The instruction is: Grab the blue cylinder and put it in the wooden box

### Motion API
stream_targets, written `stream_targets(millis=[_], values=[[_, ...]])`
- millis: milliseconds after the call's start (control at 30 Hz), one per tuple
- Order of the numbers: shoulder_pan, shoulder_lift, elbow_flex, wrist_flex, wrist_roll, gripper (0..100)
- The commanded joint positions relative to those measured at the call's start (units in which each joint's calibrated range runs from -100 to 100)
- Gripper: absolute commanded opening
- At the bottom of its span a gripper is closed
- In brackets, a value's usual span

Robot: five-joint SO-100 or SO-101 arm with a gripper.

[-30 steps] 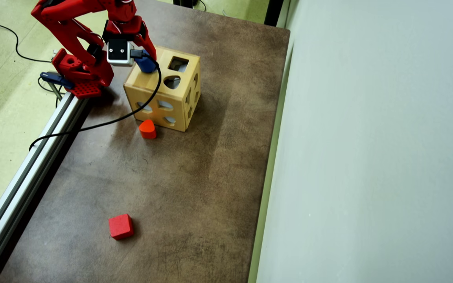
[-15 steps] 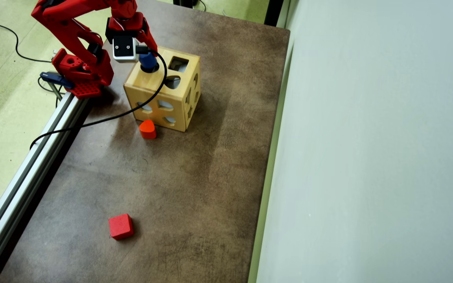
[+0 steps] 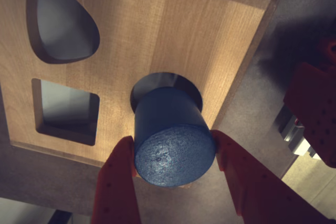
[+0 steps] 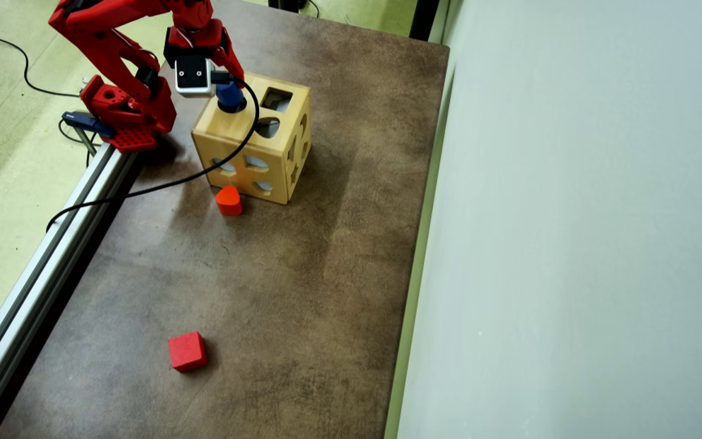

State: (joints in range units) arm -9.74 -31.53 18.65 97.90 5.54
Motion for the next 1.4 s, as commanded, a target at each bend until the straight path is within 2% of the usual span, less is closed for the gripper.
stream_targets(millis=[0,133,1100,1367], values=[[0.38,0.15,-0.67,-0.07,0.15,21],[3.27,0.15,-0.49,-0.07,0.24,21],[1.27,0.15,-0.67,-0.15,0.24,22],[1.42,0.15,-0.85,-0.07,0.2,34]])
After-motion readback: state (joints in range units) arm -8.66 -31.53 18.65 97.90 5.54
